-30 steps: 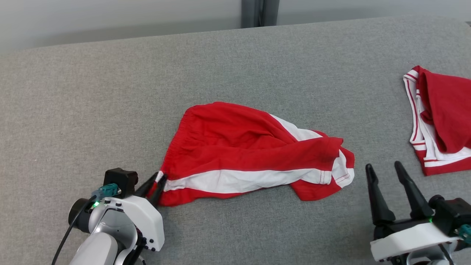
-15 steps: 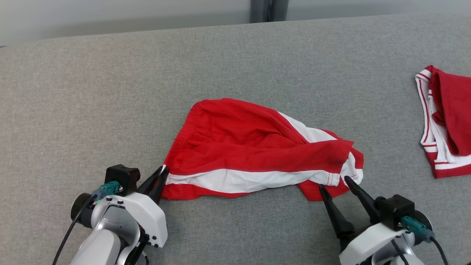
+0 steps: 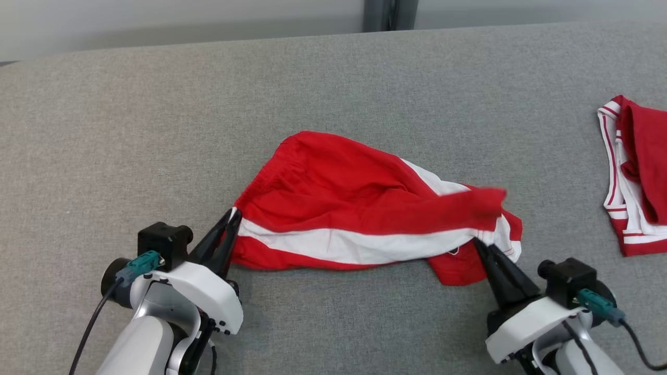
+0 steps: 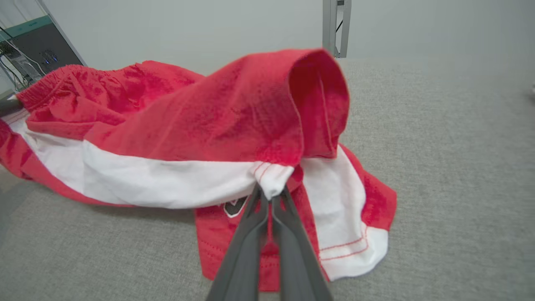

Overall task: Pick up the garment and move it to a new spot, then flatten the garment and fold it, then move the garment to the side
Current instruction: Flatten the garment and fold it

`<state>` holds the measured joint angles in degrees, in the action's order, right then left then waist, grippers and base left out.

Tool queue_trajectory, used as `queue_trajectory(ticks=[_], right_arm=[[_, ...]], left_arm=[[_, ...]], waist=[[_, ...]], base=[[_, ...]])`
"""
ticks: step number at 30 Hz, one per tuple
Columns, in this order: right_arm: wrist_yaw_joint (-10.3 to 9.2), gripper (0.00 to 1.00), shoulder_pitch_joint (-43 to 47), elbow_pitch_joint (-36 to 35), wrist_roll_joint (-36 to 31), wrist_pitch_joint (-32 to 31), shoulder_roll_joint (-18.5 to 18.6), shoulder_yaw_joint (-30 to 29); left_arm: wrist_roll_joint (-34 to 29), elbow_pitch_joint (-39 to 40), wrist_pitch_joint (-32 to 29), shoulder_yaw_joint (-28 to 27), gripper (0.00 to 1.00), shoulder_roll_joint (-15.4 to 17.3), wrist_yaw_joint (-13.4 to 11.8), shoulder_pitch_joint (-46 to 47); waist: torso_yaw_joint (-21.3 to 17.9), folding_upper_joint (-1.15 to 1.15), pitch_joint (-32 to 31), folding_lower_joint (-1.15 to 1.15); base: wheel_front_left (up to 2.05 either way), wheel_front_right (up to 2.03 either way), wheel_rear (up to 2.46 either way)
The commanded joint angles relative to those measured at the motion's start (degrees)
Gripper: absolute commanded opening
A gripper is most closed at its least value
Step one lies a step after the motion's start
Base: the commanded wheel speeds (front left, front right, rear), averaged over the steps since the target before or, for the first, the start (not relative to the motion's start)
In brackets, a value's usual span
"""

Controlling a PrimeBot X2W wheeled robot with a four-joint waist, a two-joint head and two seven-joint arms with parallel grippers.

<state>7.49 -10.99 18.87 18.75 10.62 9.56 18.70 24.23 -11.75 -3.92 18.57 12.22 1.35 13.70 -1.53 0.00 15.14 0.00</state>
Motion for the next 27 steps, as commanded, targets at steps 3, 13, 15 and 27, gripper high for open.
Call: queue_trajectory(ticks=[3, 13, 15, 27], right_arm=[[0.01, 0.00, -0.2, -4.0, 0.4, 1.4, 1.4, -1.4], [0.01, 0.00, -2.3, -17.1, -1.8, 1.3, 4.3, -7.7], [0.01, 0.00, -3.7, -19.6, -1.9, 0.6, 5.1, -9.1], [0.00, 0.00, -15.7, -28.8, -0.1, -4.9, 9.9, -15.5]], left_arm=[[0.1, 2.9, 1.5, -0.9, 0.00, 0.4, -0.8, 0.8], [0.7, 11.8, 4.9, -3.0, 0.00, -0.2, -1.6, 5.1], [0.6, 13.2, 5.6, -3.5, 0.00, -0.2, -1.7, 6.9], [0.9, 18.8, 3.4, -6.3, 0.00, 1.5, -1.2, 21.7]], waist=[[-0.1, 0.00, -0.8, 0.00], [-0.5, 0.00, -4.0, 0.00], [-0.7, 0.00, -4.9, 0.00], [-0.6, 0.00, -8.7, 0.00]], base=[[0.00, 0.00, 0.00], [0.00, 0.00, 0.00], [0.00, 0.00, 0.00], [0.00, 0.00, 0.00]])
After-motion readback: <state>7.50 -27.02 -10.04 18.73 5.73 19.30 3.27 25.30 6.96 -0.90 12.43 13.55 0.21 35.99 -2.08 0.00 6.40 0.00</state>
